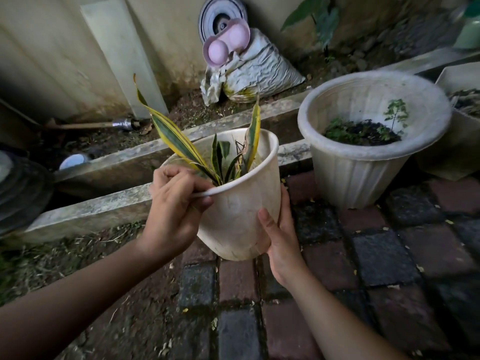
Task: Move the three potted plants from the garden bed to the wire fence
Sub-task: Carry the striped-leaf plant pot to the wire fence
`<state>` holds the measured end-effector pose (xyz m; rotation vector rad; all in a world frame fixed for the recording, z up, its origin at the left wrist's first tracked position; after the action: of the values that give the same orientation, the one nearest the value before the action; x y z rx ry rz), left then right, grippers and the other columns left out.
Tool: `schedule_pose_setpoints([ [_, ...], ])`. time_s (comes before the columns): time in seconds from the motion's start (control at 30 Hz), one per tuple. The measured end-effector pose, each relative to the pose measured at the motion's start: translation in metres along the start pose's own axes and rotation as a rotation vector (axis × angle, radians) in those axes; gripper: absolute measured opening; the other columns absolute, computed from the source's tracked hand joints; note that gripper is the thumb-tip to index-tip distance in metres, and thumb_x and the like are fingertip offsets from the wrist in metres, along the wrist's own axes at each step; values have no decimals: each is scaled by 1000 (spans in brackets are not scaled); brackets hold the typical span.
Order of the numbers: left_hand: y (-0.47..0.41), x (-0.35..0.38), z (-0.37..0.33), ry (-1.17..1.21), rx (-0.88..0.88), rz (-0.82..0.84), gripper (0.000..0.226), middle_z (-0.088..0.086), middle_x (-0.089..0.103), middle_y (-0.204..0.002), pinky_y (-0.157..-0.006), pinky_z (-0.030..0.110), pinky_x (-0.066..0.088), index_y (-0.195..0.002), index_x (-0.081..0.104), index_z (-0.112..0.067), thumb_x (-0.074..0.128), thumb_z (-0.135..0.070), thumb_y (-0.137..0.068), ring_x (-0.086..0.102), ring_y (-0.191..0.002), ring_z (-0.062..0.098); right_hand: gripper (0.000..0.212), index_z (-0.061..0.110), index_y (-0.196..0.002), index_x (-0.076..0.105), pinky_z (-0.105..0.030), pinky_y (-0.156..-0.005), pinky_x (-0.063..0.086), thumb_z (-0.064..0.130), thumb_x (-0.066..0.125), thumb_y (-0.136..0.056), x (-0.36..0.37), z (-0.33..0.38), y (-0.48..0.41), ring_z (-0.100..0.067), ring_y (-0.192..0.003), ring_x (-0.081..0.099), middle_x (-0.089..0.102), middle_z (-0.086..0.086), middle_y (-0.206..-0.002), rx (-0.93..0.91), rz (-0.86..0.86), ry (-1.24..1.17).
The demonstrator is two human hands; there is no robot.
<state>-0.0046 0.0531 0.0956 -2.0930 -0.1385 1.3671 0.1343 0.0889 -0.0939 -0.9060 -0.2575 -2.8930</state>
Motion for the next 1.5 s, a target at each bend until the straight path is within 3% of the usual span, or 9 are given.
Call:
schedule_pose_setpoints([
  [0.27,-73,-76,-26,-103,136,-198,19,-22,43,-89,-104,31,32,-96,66,-3,57,7,-82,38,-112,-17,91,60,-135,55,-55,-118,42,56,97,-55,66,104,-22,-19,-141,53,52,7,-156,-181,22,-118],
  [0.43,-129,-166,-46,-16,-274,-393,29,16,30,-149,-126,55,25,-99,68,-29,55,-5,-93,26,-151,41,98,59,-139,52,-37,-110,52,60,97,-52,149,206,-8,-11,-138,55,47,10,-158,-192,17,-139],
  [0.53,-180,-235,-83,164,-414,-421,29,23,4,-162,-132,44,15,-88,66,-37,53,-13,-100,0,-161,43,97,61,-137,52,-50,-115,47,58,98,-52,206,285,13,-15,-139,55,49,10,-157,-197,24,-170],
  [0.67,-256,-356,-145,164,-242,-415,14,-14,19,-161,-129,34,22,-97,61,-49,60,-35,-95,16,-160,28,110,60,-146,43,-59,-120,37,55,99,-51,285,412,47,-23,-143,53,52,10,-157,-149,51,-254],
  [0.83,-345,-519,-219,280,-111,-527,54,-12,25,-162,-121,66,31,-125,51,-45,78,-55,-79,15,-159,42,128,31,-159,35,-57,-115,44,52,100,-50,383,598,93,-34,-144,49,49,-6,-160,-204,107,-246],
  [0.97,-416,-643,-280,438,20,-628,82,20,29,-163,-112,72,38,-145,39,-46,84,-56,-77,32,-151,48,128,39,-159,32,-33,-92,59,56,99,-51,461,728,136,-19,-132,62,49,0,-161,-262,159,-264],
  [1.1,-464,-739,-327,450,68,-692,107,-1,41,-162,-117,60,42,-161,33,-24,84,-63,-76,44,-148,27,130,37,-161,28,-33,-94,58,55,98,-54,521,828,171,-19,-134,61,45,-2,-163,-340,238,-287],
  [1.3,-495,-817,-353,806,126,-627,128,1,20,-176,-121,63,39,-164,14,-46,95,-49,-66,30,-159,30,119,38,-158,34,-49,-103,55,48,98,-59,577,929,225,-24,-136,59,49,-3,-160,-520,273,-206],
  [1.5,-500,-832,-354,1064,271,-509,141,9,15,-177,-127,59,30,-168,-10,-20,89,-52,-73,27,-161,33,104,43,-153,40,-46,-103,56,52,94,-64,598,952,281,-25,-138,57,57,2,-153,-704,158,-33],
])
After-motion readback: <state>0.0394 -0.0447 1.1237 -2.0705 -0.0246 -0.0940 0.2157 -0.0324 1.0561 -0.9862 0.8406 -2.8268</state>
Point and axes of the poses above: each hand's wrist, its own y-axis away from the middle knuckle, its own x-axis out of the palm, z = x × y, the point moved 5 cm from there along -y, towards the middle knuckle
